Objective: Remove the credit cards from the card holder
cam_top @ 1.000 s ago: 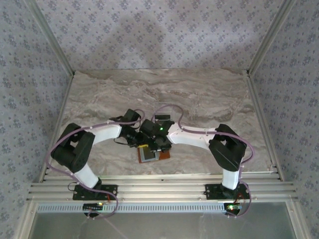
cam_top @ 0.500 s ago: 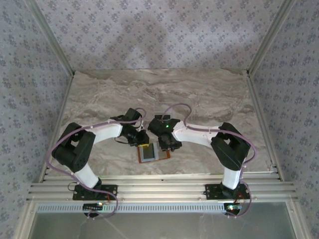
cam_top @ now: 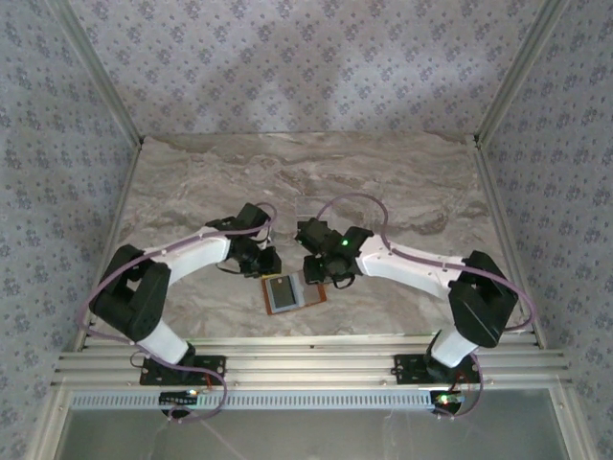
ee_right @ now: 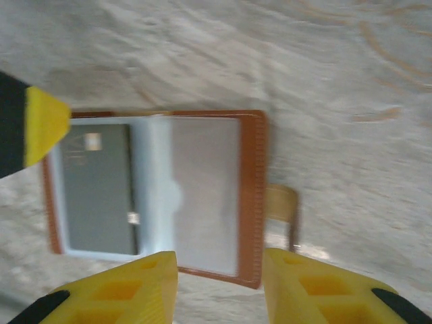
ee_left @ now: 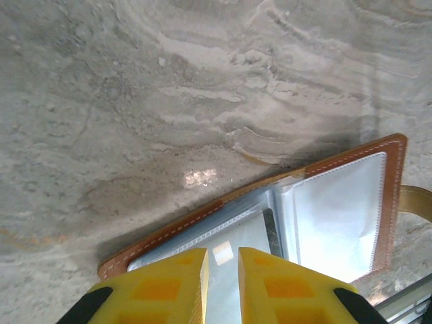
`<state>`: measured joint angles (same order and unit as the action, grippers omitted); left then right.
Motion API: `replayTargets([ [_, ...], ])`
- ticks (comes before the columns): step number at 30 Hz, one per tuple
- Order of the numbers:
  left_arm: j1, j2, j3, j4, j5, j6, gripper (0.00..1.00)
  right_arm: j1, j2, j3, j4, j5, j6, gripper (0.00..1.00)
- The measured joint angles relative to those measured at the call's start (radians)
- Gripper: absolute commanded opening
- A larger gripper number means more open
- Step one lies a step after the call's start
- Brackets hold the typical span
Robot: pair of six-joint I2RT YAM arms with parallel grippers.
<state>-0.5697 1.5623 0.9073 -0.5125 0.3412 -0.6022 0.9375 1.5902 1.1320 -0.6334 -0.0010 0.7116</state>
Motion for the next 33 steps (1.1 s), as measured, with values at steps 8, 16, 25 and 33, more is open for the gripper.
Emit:
replayTargets([
  [8,0.000,-0.086,-0.060,-0.015,-0.025,-0.023,0.19,-0.038,0.100,-0.011,0.196,-0.241,-0.024,0.36],
  [16,0.000,-0.092,-0.166,-0.010,-0.039,-0.047,0.17,-0.073,0.262,-0.004,0.248,-0.336,-0.032,0.32],
  [25,0.000,-0.040,-0.157,0.013,-0.037,-0.046,0.17,-0.084,0.234,-0.052,0.272,-0.314,-0.009,0.31],
  [33,0.001,-0.014,-0.084,0.014,-0.045,-0.041,0.16,-0.084,0.165,-0.082,0.232,-0.260,0.031,0.31],
])
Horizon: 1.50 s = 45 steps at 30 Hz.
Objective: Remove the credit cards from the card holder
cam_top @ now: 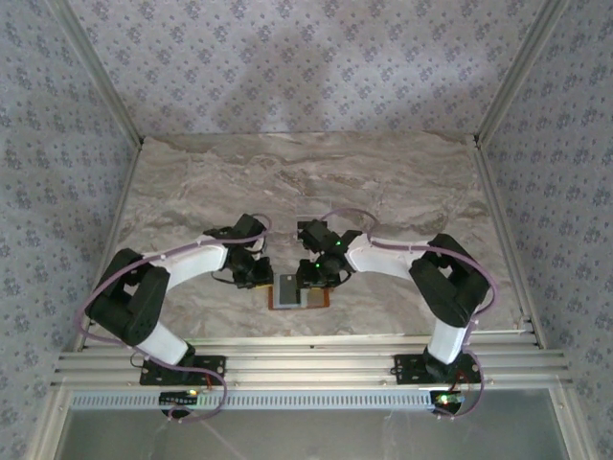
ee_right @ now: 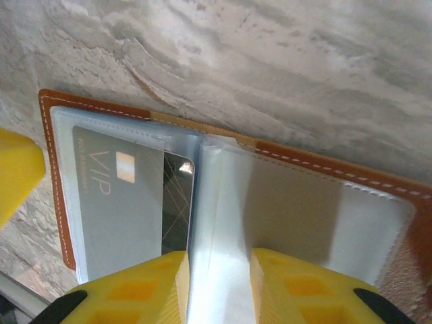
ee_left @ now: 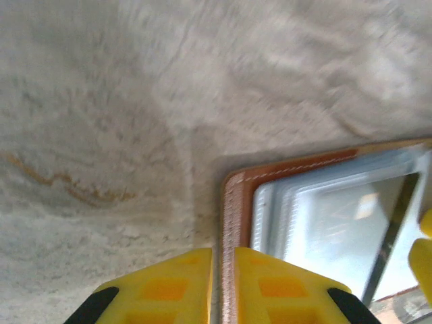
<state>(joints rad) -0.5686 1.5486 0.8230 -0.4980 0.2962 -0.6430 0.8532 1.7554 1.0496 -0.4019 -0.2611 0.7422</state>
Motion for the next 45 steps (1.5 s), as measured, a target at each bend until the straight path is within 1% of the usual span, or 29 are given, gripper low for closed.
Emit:
replayTargets([
  [7,-0.002,-0.019,0.037,0.000,-0.003,0.003,0.16,0.000,-0.065,0.000,0.003,0.010,0.016,0.30],
  [16,-0.043,-0.008,0.037,0.008,0.055,-0.005,0.07,-0.014,-0.059,-0.026,0.074,-0.037,0.053,0.28],
  [20,-0.047,0.021,0.031,0.024,0.059,-0.005,0.07,-0.016,-0.042,-0.030,0.094,-0.050,0.059,0.28],
  [28,-0.047,0.031,0.002,0.046,0.063,-0.005,0.06,-0.016,-0.034,-0.082,0.154,-0.075,0.064,0.28],
  [37,-0.047,0.031,-0.012,0.070,0.067,-0.005,0.06,-0.020,-0.026,-0.141,0.270,-0.130,0.082,0.25],
  [45,-0.047,0.030,-0.014,0.080,0.071,-0.005,0.06,-0.024,-0.018,-0.154,0.317,-0.159,0.091,0.22],
])
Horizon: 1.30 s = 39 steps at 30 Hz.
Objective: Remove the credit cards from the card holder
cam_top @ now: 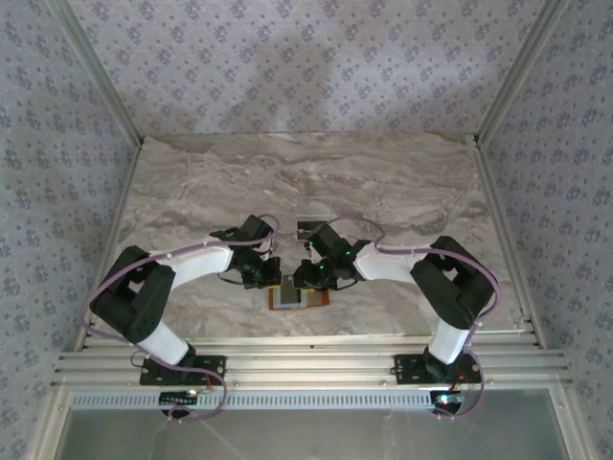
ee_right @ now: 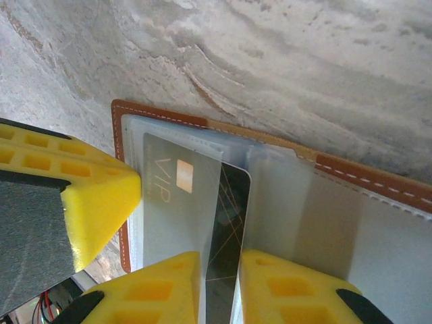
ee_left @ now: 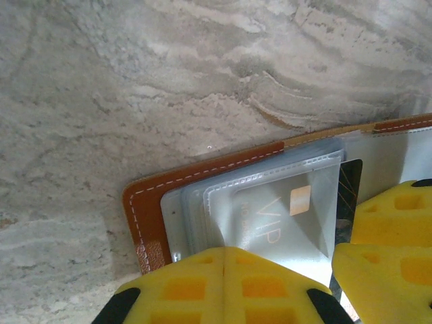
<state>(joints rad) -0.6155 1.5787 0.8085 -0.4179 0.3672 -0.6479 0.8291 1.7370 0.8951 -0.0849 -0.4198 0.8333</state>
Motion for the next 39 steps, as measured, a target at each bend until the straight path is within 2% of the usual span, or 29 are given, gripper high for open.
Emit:
replayTargets([
  [7,0.000,0.000,0.000,0.000,0.000,0.000,0.06,-0.016,0.001,-0.052,0.098,-0.042,0.043,0.16],
  [12,0.000,0.000,0.000,-0.001,0.000,0.000,0.06,-0.024,0.001,-0.073,0.136,-0.057,0.060,0.08],
  [19,0.000,0.000,0.000,0.000,0.000,0.000,0.06,-0.033,-0.023,-0.099,0.162,-0.059,0.066,0.05],
  [32,0.000,0.000,0.000,-0.001,-0.001,0.001,0.06,-0.040,-0.054,-0.130,0.177,-0.047,0.073,0.05],
  [39,0.000,0.000,0.000,-0.001,-0.002,0.001,0.06,-0.040,-0.062,-0.180,0.279,-0.057,0.103,0.14],
])
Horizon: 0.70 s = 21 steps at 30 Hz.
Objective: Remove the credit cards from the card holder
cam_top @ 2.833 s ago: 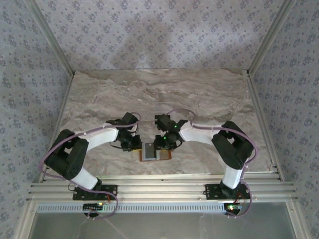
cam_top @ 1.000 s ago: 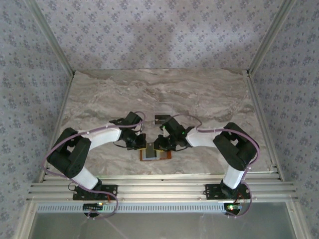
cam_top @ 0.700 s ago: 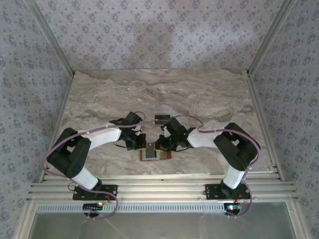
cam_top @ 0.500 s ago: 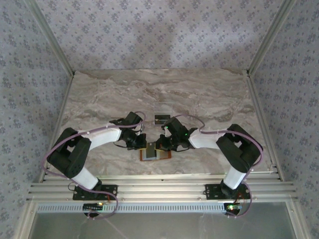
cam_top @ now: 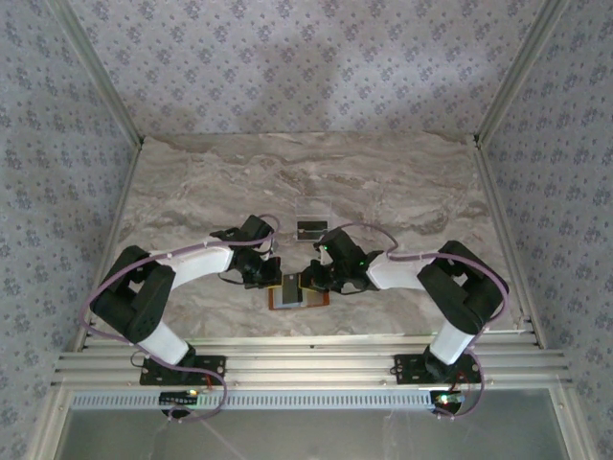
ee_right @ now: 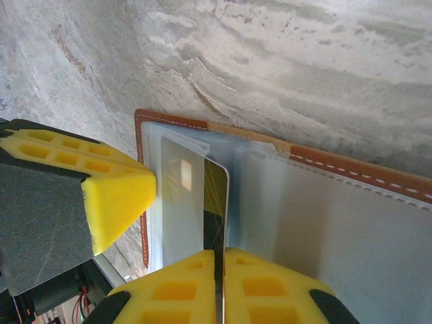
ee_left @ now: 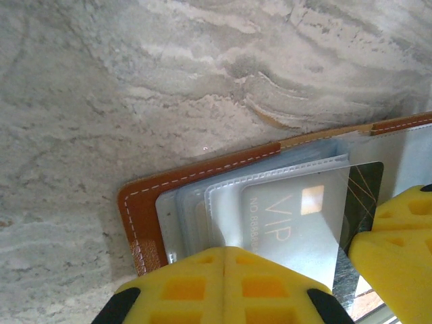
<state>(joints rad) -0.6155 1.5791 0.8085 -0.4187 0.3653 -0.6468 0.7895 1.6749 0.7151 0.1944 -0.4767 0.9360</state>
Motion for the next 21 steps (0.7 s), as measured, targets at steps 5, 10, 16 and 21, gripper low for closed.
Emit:
replayTargets([
  [5,0.000,0.000,0.000,0.000,0.000,0.000,0.06,0.000,0.000,-0.031,0.091,-0.020,0.023,0.14],
  [10,0.000,0.000,0.000,-0.004,-0.003,0.000,0.06,0.000,0.001,-0.036,0.128,-0.035,0.041,0.07],
  [16,0.000,0.000,0.000,-0.004,-0.006,0.000,0.06,-0.008,-0.003,-0.050,0.138,-0.033,0.043,0.01],
  [21,0.000,-0.001,0.000,-0.004,-0.007,0.000,0.10,-0.029,-0.077,-0.058,0.047,-0.003,0.003,0.00],
])
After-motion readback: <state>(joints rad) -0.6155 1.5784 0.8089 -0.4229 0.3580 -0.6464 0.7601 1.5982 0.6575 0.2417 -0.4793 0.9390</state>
